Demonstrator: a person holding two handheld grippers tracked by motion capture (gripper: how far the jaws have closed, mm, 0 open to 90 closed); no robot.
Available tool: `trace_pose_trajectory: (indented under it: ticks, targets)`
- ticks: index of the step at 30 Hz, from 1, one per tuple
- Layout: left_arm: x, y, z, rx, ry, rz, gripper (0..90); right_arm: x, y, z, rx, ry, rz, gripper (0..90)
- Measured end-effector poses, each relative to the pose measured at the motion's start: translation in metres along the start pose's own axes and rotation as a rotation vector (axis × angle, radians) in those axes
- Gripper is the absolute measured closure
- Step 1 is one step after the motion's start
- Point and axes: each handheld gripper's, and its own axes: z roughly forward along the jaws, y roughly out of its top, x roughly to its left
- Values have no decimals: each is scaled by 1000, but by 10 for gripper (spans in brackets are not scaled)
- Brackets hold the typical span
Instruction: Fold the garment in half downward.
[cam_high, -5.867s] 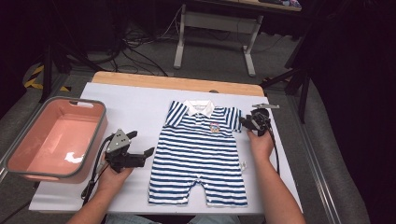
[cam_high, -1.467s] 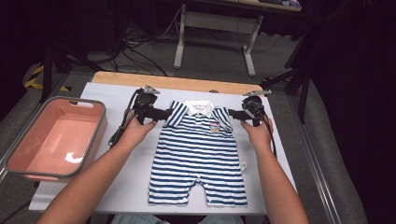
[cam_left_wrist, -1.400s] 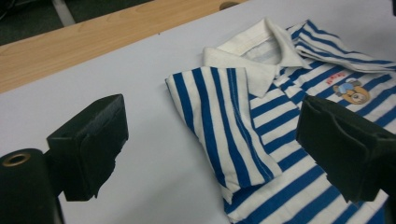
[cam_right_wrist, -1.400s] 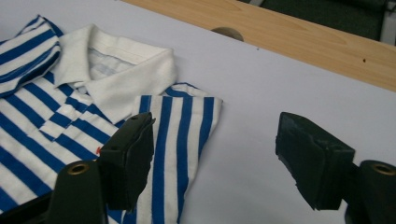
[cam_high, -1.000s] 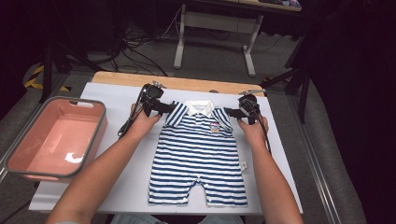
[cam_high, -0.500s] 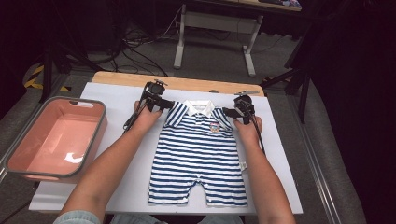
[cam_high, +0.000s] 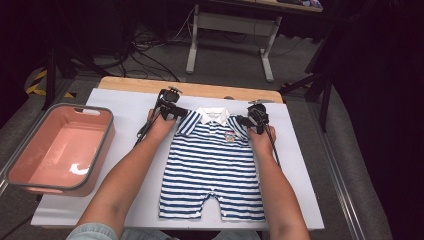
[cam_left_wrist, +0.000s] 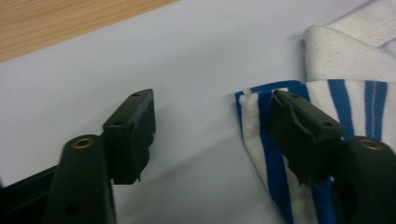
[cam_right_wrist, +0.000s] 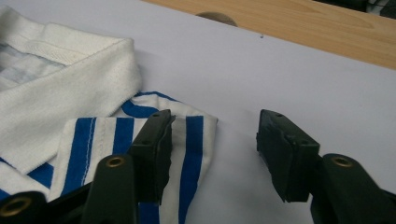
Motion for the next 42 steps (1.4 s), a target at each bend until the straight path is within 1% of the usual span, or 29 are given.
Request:
trace_pose_trajectory:
  ticks: [2, 4, 7, 8, 9, 10, 11, 12, 13, 14, 17, 18, 21, 25, 26, 27, 30, 34, 36, 39, 40, 42]
  targets:
    - [-3, 0, 0, -2, -8, 11, 407, 0, 0, 1, -7, 7, -6, 499]
    - [-5, 0, 0, 0, -12, 32, 442, 1, 1, 2, -10, 16, -9, 552]
    - [-6, 1, 0, -3, -37, 27, 526, 2, 1, 2, -6, 42, -7, 673]
    - [-5, 1, 0, 0, -64, 29, 571, 3, 1, 2, -4, 51, -11, 726]
    - [-5, 1, -1, 1, -85, 20, 638, 4, 2, 1, -3, 55, -18, 769]
    - [-4, 1, -1, 10, -114, 4, 715, 5, 2, 1, -4, 52, -25, 814]
    - [-3, 2, -1, 17, -136, -7, 771, 6, 3, 0, -4, 43, -35, 867]
    - [-3, 2, -1, 17, -136, -8, 812, 7, 4, -1, -1, 35, -40, 871]
    - [-5, 3, -2, 22, -119, 2, 855, 6, 4, -2, -1, 38, -37, 874]
    - [-6, 3, -2, 20, -113, 10, 876, 4, 4, -3, 3, 42, -32, 877]
    - [-6, 5, -3, 11, -107, 21, 885, -1, 4, -8, 3, 56, -5, 881]
    - [-6, 5, -5, 7, -109, 18, 886, -2, 5, -10, -3, 58, -4, 882]
    - [-5, 7, -9, -20, -122, 10, 888, -1, 8, -15, -20, 56, -13, 883]
    - [-6, 10, -18, -56, -134, 17, 889, -1, 11, -24, -42, 54, -18, 884]
    - [-6, 11, -21, -72, -133, 24, 889, -2, 12, -26, -51, 53, -16, 884]
    - [-6, 12, -23, -74, -133, 27, 888, -2, 14, -29, -64, 54, -12, 883]
    - [-6, 15, -30, -104, -129, 33, 889, -3, 17, -37, -92, 59, -4, 883]
    - [-4, 18, -40, -144, -134, 27, 889, -3, 21, -46, -128, 63, 2, 884]
    - [-4, 19, -45, -157, -122, 38, 890, -3, 22, -50, -145, 70, -1, 883]
    - [-2, 21, -51, -168, -127, 49, 890, -5, 24, -56, -159, 77, -4, 884]
    - [-2, 21, -52, -172, -134, 49, 891, -5, 24, -57, -165, 81, -1, 884]
    - [-3, 21, -56, -171, -143, 61, 892, -6, 25, -59, -173, 91, 8, 884]
